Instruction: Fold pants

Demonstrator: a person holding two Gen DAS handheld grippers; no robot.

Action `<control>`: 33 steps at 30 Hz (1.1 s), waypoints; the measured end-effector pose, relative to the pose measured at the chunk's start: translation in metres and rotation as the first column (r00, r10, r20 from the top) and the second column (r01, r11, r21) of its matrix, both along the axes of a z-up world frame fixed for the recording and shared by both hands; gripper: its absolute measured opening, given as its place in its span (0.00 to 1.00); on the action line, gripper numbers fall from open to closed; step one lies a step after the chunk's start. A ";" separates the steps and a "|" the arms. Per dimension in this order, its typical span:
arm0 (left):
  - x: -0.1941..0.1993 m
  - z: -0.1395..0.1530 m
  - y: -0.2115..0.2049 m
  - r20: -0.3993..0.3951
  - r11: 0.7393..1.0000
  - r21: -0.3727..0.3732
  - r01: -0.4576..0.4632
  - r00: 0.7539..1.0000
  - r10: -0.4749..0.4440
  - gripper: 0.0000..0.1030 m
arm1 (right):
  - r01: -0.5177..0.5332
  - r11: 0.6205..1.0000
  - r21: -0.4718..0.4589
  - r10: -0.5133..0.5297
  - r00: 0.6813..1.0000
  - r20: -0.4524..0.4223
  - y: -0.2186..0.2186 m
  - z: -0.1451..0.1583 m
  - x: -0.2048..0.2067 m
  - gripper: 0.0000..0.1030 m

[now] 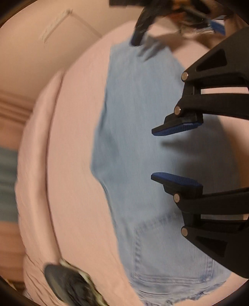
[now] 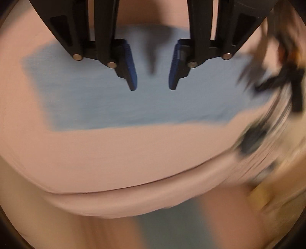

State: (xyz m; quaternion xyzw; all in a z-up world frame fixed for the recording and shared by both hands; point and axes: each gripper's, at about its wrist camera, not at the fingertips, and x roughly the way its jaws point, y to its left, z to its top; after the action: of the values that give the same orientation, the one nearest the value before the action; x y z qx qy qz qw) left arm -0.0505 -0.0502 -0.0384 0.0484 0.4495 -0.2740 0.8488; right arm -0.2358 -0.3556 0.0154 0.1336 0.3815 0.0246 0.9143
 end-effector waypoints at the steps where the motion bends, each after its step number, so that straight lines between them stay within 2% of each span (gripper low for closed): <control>1: 0.003 -0.004 0.003 -0.004 0.999 0.025 -0.021 1.000 0.021 0.38 | -0.103 0.995 -0.010 0.103 0.995 -0.001 0.028 -0.002 0.009 0.23; 2: 0.006 -0.010 0.007 -0.016 0.997 0.058 -0.044 0.999 0.045 0.38 | -0.201 0.979 -0.023 0.201 0.980 0.004 0.057 -0.004 0.019 0.19; 4: 0.009 -0.021 0.016 -0.030 0.993 0.096 -0.064 0.997 0.067 0.35 | -0.308 0.951 -0.028 0.308 0.951 0.005 0.090 -0.009 0.037 0.19; 6: 0.008 -0.021 0.025 -0.037 0.996 0.064 -0.064 0.997 0.066 0.31 | -0.367 0.929 -0.043 0.367 0.930 -0.012 0.113 -0.016 0.052 0.18; 7: 0.007 -0.019 0.028 -0.039 0.996 0.056 -0.064 0.997 0.066 0.28 | -0.385 0.922 -0.031 0.383 0.922 -0.066 0.120 -0.025 0.061 0.18; 8: 0.007 -0.019 0.032 -0.042 0.997 0.046 -0.060 0.997 0.062 0.26 | -0.416 0.909 0.008 0.413 0.900 -0.141 0.128 -0.039 0.065 0.17; 9: 0.007 -0.019 0.036 -0.046 0.998 0.036 -0.057 0.997 0.059 0.26 | -0.441 0.897 0.019 0.438 0.882 -0.174 0.133 -0.047 0.063 0.17; 11: 0.007 -0.019 0.046 -0.057 0.998 0.010 -0.054 0.997 0.054 0.20 | -0.497 0.866 -0.058 0.484 0.862 -0.153 0.138 -0.048 0.037 0.17; 12: 0.006 -0.020 0.045 -0.060 0.999 0.007 -0.054 0.997 0.054 0.20 | -0.510 0.859 -0.041 0.497 0.851 -0.169 0.135 -0.044 0.033 0.17; 13: 0.004 -0.018 0.045 -0.055 0.998 0.011 -0.054 0.997 0.055 0.20 | -0.503 0.865 0.000 0.494 0.850 -0.181 0.128 -0.042 0.034 0.17; 14: 0.002 -0.013 0.041 -0.038 0.998 0.026 -0.056 0.998 0.057 0.25 | -0.489 0.872 0.036 0.487 0.856 -0.173 0.119 -0.035 0.034 0.17; 16: -0.005 -0.005 0.040 0.026 0.996 0.071 -0.063 0.998 0.061 0.33 | -0.466 0.885 0.024 0.465 0.877 -0.124 0.114 -0.023 0.034 0.17; 19: -0.004 -0.004 0.049 0.052 0.990 0.097 -0.100 0.994 0.095 0.43 | -0.385 0.921 0.053 0.388 0.919 -0.067 0.087 -0.024 0.037 0.17; 20: -0.001 -0.007 0.053 0.049 0.985 0.121 -0.124 0.992 0.119 0.41 | -0.356 0.933 0.049 0.359 0.929 -0.090 0.086 -0.033 0.048 0.17; 22: 0.005 -0.019 0.062 0.020 0.979 0.144 -0.147 0.989 0.145 0.41 | -0.329 0.944 0.027 0.328 0.927 -0.184 0.096 -0.061 0.063 0.17; 24: 0.002 -0.017 0.064 0.015 0.979 0.130 -0.159 0.987 0.158 0.42 | -0.314 0.948 0.050 0.318 0.936 -0.149 0.091 -0.061 0.062 0.17; 25: 0.000 -0.014 0.062 0.017 0.979 0.132 -0.155 0.988 0.154 0.46 | -0.302 0.951 0.066 0.309 0.939 -0.151 0.089 -0.057 0.062 0.18; 27: -0.002 -0.007 0.060 0.008 0.984 0.103 -0.147 0.989 0.147 0.53 | -0.237 0.970 0.050 0.241 0.962 -0.127 0.074 -0.045 0.054 0.34; 29: -0.005 -0.001 0.051 -0.008 0.988 0.057 -0.140 0.990 0.141 0.69 | -0.141 0.989 0.034 0.144 0.984 -0.101 0.047 -0.035 0.043 0.45; 31: -0.013 0.005 0.035 -0.023 0.992 0.003 -0.127 0.992 0.127 0.74 | -0.037 0.999 0.015 0.038 0.995 -0.089 0.028 -0.032 0.033 0.48; 33: -0.012 0.008 0.016 -0.046 0.995 -0.037 -0.097 0.994 0.096 0.74 | 0.096 0.995 -0.037 -0.098 0.992 -0.077 -0.002 -0.024 0.017 0.50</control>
State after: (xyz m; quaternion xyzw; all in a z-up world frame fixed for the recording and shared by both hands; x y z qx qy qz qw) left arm -0.0622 -0.0344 -0.0299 0.0040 0.4645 -0.2424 0.8517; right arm -0.2183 -0.3573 -0.0082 0.1377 0.4108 -0.0315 0.9007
